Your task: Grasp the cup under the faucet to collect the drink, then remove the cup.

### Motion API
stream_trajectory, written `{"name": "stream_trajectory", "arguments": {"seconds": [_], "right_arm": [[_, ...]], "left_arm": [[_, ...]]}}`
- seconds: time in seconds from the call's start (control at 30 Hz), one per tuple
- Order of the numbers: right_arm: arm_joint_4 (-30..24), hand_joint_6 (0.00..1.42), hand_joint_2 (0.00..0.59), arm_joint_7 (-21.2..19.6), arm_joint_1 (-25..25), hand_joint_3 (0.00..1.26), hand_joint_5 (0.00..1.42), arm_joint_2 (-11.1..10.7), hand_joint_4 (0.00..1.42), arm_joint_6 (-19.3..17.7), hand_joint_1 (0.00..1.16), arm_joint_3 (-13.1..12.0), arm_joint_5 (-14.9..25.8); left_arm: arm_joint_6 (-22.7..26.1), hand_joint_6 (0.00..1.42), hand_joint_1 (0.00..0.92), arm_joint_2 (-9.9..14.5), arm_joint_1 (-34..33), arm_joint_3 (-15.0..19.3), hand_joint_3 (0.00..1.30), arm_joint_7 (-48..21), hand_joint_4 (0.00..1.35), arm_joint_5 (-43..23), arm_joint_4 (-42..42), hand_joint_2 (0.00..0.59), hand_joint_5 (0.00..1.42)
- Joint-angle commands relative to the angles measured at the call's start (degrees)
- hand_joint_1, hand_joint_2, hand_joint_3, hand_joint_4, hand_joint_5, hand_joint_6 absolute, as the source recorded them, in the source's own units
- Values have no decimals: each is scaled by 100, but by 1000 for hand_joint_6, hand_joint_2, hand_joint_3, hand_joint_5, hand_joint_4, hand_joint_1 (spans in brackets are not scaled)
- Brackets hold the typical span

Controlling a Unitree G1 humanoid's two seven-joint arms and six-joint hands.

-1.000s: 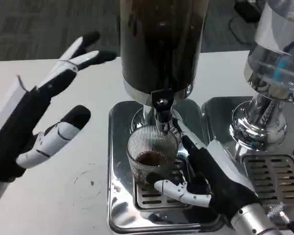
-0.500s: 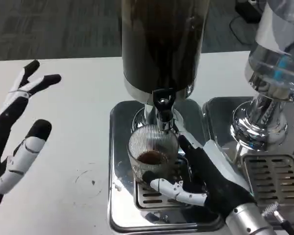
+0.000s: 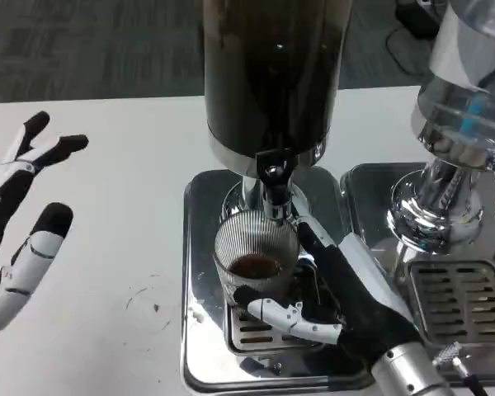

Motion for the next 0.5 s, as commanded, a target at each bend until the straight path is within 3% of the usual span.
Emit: {"name": "stream_trajectory", "arguments": {"seconds": [0.03,0.3,0.5], "right_arm": [[114,126,155,-130,-18,0,0,106,0,-203,641,53,51],[312,228,145,-228,-70,0,66,217,0,-322,692,124,47],[387,280,142,-444,19,0,119,334,27,-402,697,45,116]], "left_arm": [[103,40,0,63,118,30,267,74,0,70,111,246,180],[219,42,0,48,294,104,277,100,0,13,65,246,186],[291,42,0,42,388,125,289,102,0,-3,11,246,195]]}}
